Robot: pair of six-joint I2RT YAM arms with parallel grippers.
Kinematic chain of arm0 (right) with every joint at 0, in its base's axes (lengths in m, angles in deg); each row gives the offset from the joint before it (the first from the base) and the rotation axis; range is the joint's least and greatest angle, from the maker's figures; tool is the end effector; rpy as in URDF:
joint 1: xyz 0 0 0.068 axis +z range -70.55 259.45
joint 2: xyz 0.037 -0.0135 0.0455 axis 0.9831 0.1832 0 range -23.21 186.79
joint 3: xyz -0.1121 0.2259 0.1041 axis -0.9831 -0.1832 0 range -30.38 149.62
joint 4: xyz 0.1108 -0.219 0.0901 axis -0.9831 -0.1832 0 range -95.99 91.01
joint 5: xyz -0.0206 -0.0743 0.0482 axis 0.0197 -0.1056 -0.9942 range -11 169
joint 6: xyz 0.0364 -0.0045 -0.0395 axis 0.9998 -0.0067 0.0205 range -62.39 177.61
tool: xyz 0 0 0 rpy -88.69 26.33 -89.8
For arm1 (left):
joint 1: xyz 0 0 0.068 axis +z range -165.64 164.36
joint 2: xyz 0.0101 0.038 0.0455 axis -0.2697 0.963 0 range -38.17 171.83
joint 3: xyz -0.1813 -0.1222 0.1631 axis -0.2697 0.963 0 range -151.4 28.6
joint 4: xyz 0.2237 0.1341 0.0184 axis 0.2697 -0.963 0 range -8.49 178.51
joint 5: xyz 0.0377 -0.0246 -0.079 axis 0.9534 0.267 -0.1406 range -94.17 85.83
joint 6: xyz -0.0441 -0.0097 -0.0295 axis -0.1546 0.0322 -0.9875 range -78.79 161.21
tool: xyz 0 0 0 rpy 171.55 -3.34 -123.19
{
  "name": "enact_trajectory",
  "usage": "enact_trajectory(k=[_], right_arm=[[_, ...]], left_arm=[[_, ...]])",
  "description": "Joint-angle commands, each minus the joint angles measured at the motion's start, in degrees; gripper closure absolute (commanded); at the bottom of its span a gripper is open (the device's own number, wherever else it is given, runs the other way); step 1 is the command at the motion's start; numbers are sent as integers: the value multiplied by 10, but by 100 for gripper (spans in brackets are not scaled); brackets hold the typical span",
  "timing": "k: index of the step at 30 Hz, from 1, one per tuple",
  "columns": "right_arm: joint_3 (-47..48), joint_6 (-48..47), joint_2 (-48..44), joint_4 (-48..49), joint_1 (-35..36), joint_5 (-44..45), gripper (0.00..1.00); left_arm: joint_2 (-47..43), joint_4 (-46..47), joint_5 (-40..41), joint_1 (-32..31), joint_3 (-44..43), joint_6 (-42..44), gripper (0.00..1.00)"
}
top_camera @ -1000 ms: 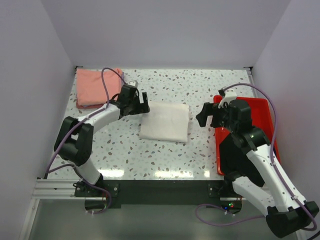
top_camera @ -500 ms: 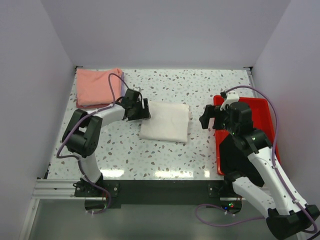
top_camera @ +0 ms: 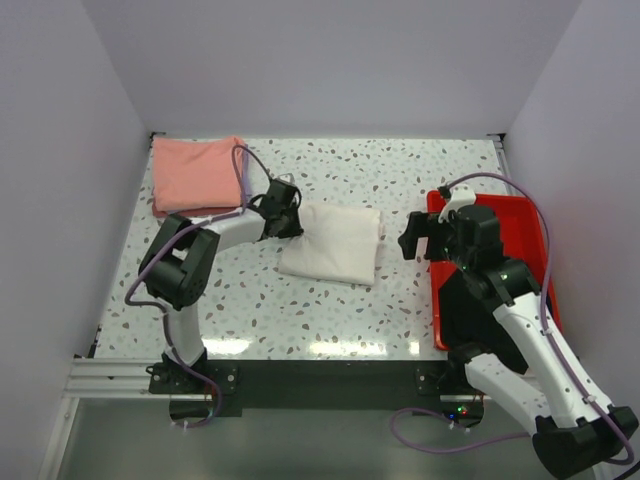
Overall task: Fold and stack the t-shirts
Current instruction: Neatly place the folded tshirt to the corner
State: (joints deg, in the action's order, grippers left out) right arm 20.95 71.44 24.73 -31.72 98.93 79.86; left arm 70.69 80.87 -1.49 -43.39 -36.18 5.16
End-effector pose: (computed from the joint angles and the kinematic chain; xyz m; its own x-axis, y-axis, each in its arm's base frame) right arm 0.1697 0.0595 0.3302 -0.5252 0.0677 -0.8483 -0.2015 0.9586 0.2013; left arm 0.3467 -0.1805 0.1499 -0.8202 -0.2328 -0.5225 -0.0536 0.9407 -0.3350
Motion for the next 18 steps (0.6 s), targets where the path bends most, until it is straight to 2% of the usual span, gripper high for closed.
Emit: enact_trajectory(k=[1, 4, 5, 12, 18], right_arm=[[-11, -9, 7, 16, -1, 19, 1], [-11, -9, 9, 12, -1, 25, 1], [-11, -9, 10, 13, -1, 25, 1], [-18, -9, 7, 20, -1, 34, 1], [-26, -6, 10, 28, -1, 35, 1]], left_arm=[[64, -77, 68, -31, -5, -14, 84], [88, -109, 98, -40, -26, -19, 99], [92, -112, 101, -40, -28, -22, 100], [33, -99, 182, -42, -47, 23, 100], [-8, -91, 312, -39, -102, 106, 100]])
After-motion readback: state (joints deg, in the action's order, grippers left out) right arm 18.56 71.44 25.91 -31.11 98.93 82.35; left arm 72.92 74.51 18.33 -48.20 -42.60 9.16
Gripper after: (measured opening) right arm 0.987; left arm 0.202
